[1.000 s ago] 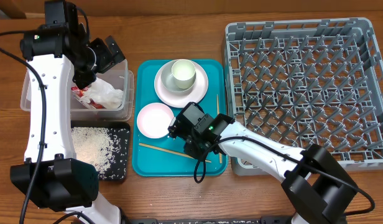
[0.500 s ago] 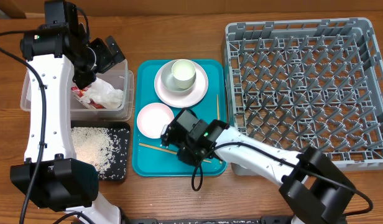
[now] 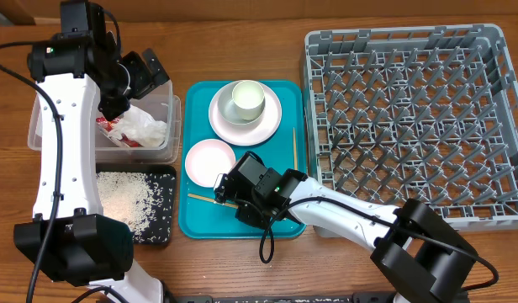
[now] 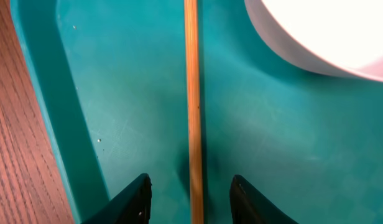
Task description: Sort waste into correct bins and load items into the dishwasher
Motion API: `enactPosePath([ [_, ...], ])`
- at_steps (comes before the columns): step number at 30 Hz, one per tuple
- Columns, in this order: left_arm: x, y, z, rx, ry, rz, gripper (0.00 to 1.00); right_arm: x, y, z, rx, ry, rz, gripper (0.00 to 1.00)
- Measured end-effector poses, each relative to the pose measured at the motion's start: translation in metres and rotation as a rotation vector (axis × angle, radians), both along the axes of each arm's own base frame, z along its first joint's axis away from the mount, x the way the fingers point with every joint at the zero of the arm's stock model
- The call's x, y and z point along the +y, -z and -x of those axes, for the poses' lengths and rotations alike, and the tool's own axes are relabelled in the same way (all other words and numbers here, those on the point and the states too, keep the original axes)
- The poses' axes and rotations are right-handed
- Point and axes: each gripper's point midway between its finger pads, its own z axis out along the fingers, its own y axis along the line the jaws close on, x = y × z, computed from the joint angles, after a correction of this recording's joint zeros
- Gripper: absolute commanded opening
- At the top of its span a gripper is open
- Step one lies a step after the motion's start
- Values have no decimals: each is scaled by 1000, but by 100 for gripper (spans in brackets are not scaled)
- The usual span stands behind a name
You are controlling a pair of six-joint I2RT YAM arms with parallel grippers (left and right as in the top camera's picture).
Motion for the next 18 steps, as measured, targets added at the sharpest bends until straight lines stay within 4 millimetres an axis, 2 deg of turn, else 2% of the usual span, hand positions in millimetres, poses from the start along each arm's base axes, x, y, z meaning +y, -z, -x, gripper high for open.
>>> enactPosePath([
  [7,0,0,0,0,0,0,100,2,-1,-1,-5,-2,-10,45],
  [9,0,0,0,0,0,0,100,2,-1,-1,-2,-1,-11,53],
  [11,0,0,0,0,0,0,100,2,-1,0,-1,-2,-9,54],
  [14,0,0,0,0,0,0,100,-3,1,0,-4,-2,17,42],
  [18,0,0,0,0,0,0,100,-9,3,-5,-32,16,47,42],
])
